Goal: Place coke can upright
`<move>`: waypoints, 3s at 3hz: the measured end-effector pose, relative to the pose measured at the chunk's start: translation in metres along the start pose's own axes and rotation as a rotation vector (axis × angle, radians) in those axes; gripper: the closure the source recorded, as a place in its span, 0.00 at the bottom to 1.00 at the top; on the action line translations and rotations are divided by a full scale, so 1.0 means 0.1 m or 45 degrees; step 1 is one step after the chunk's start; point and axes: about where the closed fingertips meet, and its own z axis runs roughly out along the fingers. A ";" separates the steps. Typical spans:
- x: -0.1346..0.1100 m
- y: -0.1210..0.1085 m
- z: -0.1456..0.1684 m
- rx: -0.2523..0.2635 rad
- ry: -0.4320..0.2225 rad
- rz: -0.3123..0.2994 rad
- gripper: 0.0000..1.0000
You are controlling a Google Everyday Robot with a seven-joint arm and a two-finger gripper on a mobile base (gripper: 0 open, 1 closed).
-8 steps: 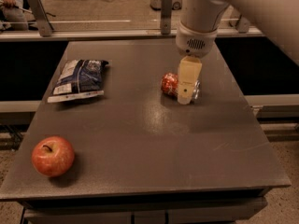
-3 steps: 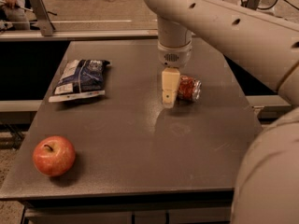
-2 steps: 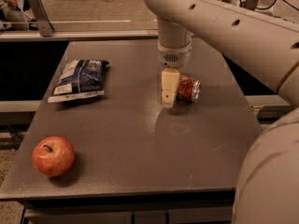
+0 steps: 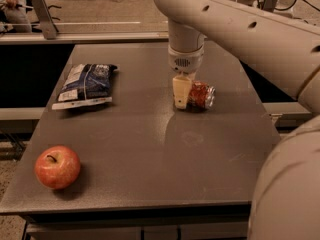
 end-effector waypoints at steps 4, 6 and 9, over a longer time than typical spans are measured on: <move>0.04 0.02 -0.34 0.036 -0.260 -0.083 1.00; 0.04 0.10 -0.57 -0.029 -0.788 -0.263 1.00; 0.30 0.10 -0.75 -0.006 -1.407 -0.379 1.00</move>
Offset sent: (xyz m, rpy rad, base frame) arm 0.0009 -0.0028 0.0043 0.0203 -0.0103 -0.0076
